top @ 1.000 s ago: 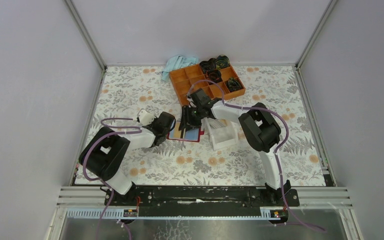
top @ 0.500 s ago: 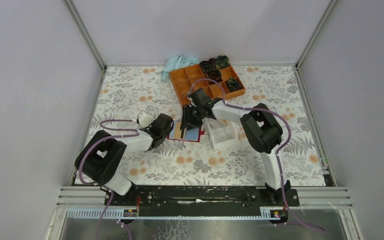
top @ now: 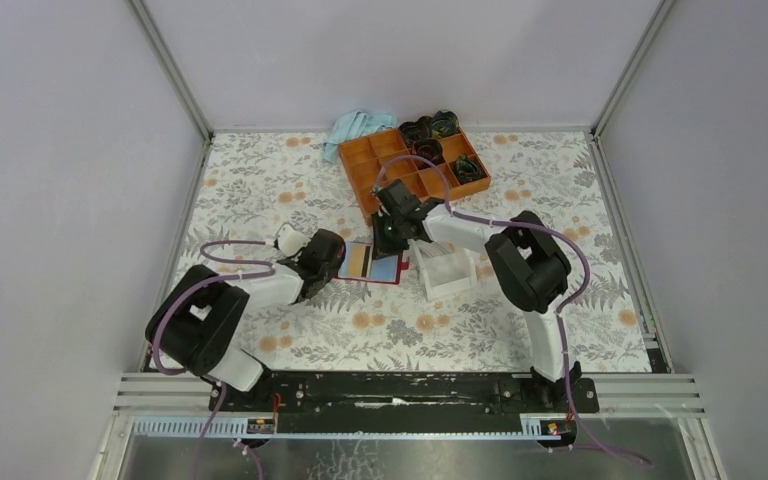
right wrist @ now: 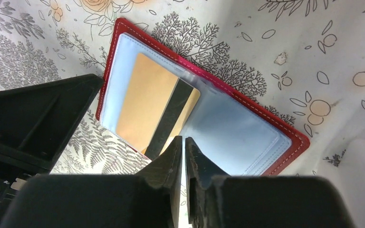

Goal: Put the credit cards into the card holder
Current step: Insert the credit card into the card holder.

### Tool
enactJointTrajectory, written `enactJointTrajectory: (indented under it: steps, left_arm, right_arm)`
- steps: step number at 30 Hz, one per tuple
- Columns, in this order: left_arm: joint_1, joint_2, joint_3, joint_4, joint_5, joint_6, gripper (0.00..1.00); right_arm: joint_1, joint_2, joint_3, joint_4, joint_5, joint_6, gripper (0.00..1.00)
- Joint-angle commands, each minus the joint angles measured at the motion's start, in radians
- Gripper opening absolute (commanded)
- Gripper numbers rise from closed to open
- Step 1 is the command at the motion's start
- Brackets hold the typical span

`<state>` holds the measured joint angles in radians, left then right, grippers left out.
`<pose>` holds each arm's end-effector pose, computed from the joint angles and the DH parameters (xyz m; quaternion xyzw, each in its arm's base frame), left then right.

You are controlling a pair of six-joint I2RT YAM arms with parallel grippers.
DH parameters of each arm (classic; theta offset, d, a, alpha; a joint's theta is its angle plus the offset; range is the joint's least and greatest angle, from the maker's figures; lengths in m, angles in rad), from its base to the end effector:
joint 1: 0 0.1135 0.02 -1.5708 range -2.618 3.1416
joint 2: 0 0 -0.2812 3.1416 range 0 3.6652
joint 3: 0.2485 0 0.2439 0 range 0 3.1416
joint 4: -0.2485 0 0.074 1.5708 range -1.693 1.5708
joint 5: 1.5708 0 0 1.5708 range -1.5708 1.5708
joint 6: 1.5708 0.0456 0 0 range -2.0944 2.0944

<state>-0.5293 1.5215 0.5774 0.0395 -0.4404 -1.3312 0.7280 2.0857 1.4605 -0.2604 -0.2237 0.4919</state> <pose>0.2382 -0.1168 0.1474 -0.4257 0.8212 -0.1325 0.3562 0.3368 0.3138 0.1768 -0.1475 0.9251 0.2774 0.2134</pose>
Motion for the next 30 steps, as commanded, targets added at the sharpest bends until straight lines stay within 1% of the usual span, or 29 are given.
enactJointTrajectory:
  steps: [1, 5, 9, 30]
  left_arm:
    - [-0.006, 0.015, -0.026, -0.066, 0.042, 0.018, 0.15]
    - [-0.006, 0.020, -0.020, -0.069, 0.042, 0.018, 0.15]
    - [-0.006, 0.025, -0.016, -0.069, 0.043, 0.020, 0.15]
    - [-0.006, 0.035, -0.020, -0.054, 0.054, 0.020, 0.15]
  right_arm:
    - [0.031, -0.059, 0.011, -0.041, 0.097, -0.069, 0.09]
    - [0.041, -0.050, 0.013, -0.055, 0.128, -0.082, 0.05]
    - [0.045, -0.038, 0.011, -0.056, 0.130, -0.082, 0.04]
    - [0.093, 0.045, 0.100, -0.053, 0.104, -0.058, 0.04]
